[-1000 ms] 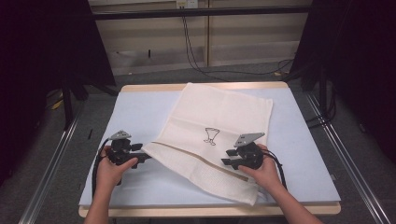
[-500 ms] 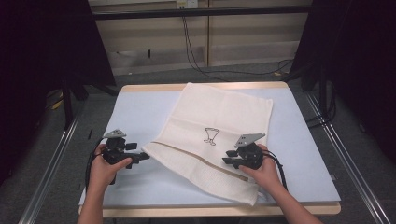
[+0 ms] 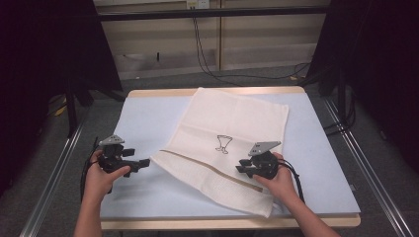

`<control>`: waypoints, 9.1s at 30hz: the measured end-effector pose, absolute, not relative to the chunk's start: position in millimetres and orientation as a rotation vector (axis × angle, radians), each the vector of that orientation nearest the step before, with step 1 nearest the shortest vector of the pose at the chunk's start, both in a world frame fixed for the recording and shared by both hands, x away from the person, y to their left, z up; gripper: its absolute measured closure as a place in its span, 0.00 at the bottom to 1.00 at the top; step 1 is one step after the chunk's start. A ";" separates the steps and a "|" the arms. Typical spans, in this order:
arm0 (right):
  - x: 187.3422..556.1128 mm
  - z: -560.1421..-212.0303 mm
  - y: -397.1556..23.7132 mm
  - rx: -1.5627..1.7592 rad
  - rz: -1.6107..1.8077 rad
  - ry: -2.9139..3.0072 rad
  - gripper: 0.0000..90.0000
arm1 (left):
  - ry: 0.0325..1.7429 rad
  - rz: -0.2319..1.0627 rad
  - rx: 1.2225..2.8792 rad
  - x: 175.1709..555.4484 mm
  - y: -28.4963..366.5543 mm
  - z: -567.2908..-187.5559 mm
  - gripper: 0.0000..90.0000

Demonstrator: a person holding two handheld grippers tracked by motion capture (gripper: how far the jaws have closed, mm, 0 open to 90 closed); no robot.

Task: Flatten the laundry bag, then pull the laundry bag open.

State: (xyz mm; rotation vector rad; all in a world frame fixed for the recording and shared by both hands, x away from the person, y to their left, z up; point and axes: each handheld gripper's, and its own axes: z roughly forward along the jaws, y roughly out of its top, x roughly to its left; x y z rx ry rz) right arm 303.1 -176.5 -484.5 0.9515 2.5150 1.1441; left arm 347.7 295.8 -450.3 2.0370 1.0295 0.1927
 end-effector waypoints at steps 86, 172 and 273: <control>286.7 -476.3 -258.7 1.387 0.938 2.251 0.97 | 1.233 0.060 2.099 362.0 224.7 -470.3 0.89; 317.2 -480.7 -252.5 1.300 0.956 2.226 0.96 | 1.329 0.012 2.028 341.2 237.2 -466.3 0.97; 254.2 -467.8 -238.2 1.007 1.189 2.339 1.00 | 1.092 -0.286 2.002 324.6 97.5 -437.3 0.76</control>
